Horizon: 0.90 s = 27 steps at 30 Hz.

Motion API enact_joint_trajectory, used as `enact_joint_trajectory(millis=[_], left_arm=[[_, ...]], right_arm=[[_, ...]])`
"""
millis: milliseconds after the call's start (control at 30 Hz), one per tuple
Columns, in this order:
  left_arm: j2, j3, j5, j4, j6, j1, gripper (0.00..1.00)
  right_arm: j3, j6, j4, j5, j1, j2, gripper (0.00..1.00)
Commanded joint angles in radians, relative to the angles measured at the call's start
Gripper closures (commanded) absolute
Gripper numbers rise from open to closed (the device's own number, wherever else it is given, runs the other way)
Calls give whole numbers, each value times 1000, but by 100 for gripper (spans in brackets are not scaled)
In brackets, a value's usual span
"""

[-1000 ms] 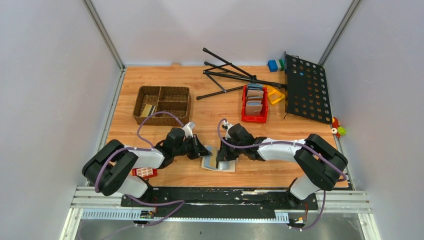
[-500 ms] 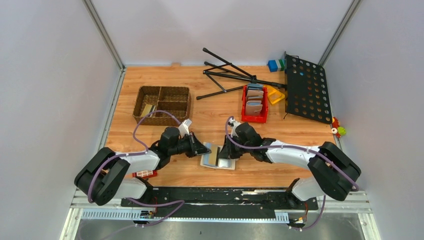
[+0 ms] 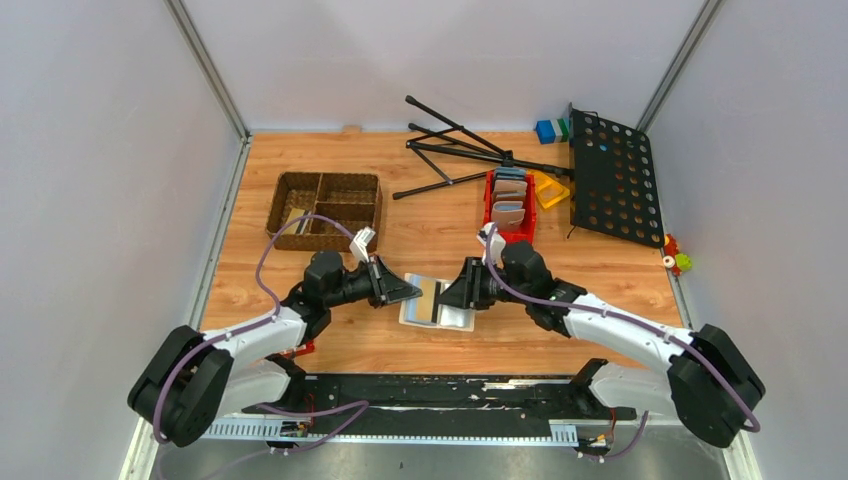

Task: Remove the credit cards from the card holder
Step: Remove the credit card from the card holder.

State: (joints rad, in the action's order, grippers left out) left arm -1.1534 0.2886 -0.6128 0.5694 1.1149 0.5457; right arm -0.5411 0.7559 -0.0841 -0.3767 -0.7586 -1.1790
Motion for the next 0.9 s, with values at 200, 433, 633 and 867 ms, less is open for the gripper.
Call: enact_joint_trajectory(millis=[200, 433, 633, 867], left_arm=[[107, -33, -50, 223, 198, -9, 100], [137, -47, -53, 334, 284, -9, 100], [138, -43, -73, 412, 352, -9, 100], [144, -50, -75, 460, 388, -9, 100]], right_arm=[[56, 153, -142, -134, 28, 122, 61], [68, 217, -226, -190, 31, 103, 61], [104, 294, -352, -244, 46, 86, 62], [136, 373, -488, -266, 55, 55, 79]])
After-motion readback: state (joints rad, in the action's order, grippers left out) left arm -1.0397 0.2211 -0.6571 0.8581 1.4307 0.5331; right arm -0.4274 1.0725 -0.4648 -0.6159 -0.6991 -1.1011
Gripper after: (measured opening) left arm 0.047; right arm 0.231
